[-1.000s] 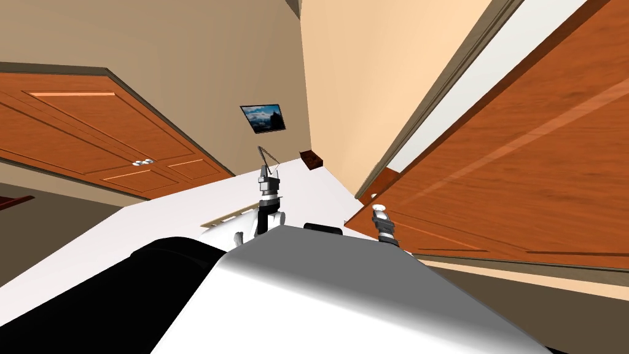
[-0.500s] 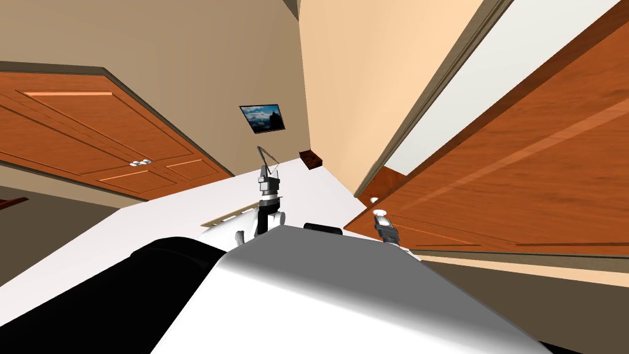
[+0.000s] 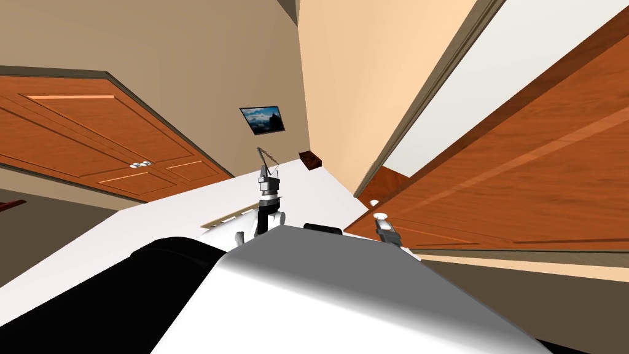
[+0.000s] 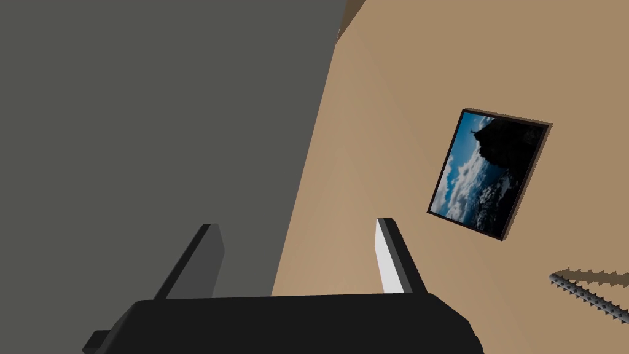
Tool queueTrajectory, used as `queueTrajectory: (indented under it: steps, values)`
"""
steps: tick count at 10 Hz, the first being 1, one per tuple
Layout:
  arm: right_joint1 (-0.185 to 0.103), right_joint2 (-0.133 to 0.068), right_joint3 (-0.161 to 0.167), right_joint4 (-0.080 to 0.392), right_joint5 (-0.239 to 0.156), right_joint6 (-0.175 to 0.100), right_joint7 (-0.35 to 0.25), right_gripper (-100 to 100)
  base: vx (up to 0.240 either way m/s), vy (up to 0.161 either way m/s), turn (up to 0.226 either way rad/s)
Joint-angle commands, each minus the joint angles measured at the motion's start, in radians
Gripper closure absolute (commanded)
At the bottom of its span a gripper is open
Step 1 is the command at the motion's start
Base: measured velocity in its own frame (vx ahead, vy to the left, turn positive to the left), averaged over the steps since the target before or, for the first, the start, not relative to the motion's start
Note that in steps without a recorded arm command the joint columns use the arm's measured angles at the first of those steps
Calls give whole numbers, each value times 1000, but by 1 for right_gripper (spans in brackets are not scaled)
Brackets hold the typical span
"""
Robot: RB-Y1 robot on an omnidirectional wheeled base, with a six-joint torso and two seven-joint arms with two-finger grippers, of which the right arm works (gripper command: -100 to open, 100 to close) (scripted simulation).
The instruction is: Pull the door open
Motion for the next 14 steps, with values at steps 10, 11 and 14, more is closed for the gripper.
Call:
queueTrajectory:
  steps: [10, 11, 14]
  values:
    - [56, -5, 100, 143, 58, -230, -70, 100, 10, 3, -5]
    - [64, -7, 112, 160, 65, -258, -78, 100, -3, -8, 8]
    - [79, -9, 134, 191, 78, -311, -93, 100, -5, -16, 0]
